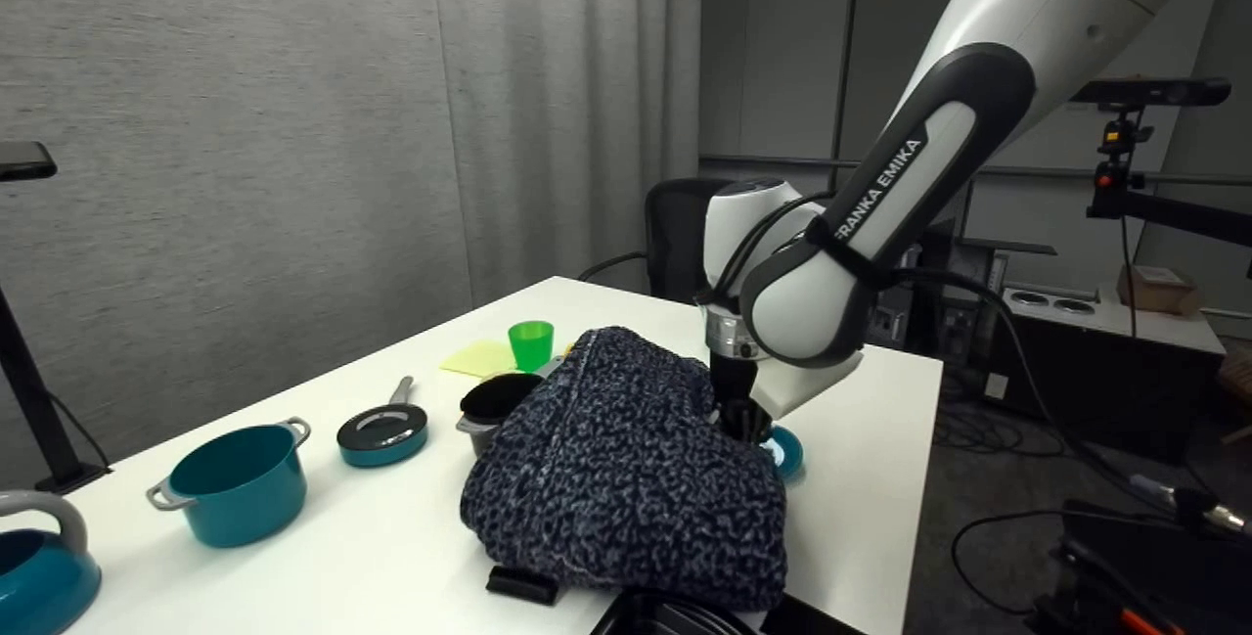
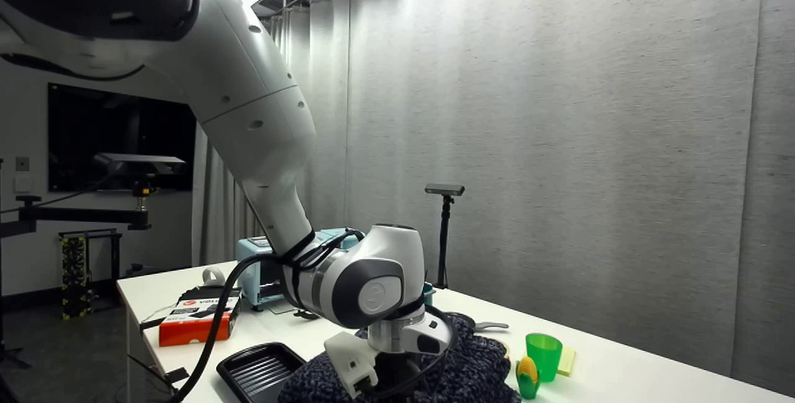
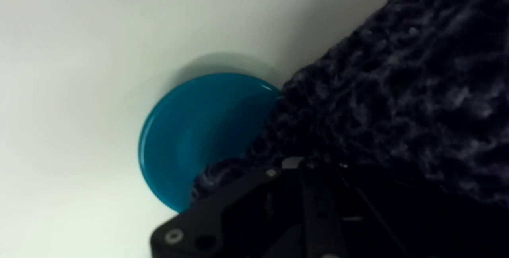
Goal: Push the fleece blanket to the left
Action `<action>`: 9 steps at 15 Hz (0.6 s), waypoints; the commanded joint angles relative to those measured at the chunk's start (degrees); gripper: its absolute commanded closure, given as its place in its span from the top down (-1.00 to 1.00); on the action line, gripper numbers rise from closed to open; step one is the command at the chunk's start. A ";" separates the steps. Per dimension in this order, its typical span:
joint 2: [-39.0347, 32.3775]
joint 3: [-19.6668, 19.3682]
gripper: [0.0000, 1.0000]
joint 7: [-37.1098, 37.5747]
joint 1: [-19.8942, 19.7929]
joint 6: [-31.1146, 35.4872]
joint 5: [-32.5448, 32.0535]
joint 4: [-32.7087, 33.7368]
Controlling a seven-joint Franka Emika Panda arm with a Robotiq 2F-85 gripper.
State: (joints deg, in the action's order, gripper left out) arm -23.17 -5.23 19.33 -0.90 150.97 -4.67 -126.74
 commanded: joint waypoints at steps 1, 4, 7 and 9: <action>-9.07 2.38 -1.00 -0.51 1.81 3.38 4.08 7.35; -10.51 3.89 -1.00 -1.81 2.25 2.69 5.47 10.26; -11.43 5.89 -1.00 -3.42 2.31 2.33 7.32 12.94; -12.22 7.00 -1.00 -4.33 2.81 2.40 7.95 14.61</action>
State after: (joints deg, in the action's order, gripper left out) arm -29.02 -0.71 17.13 0.41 151.32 -0.04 -117.90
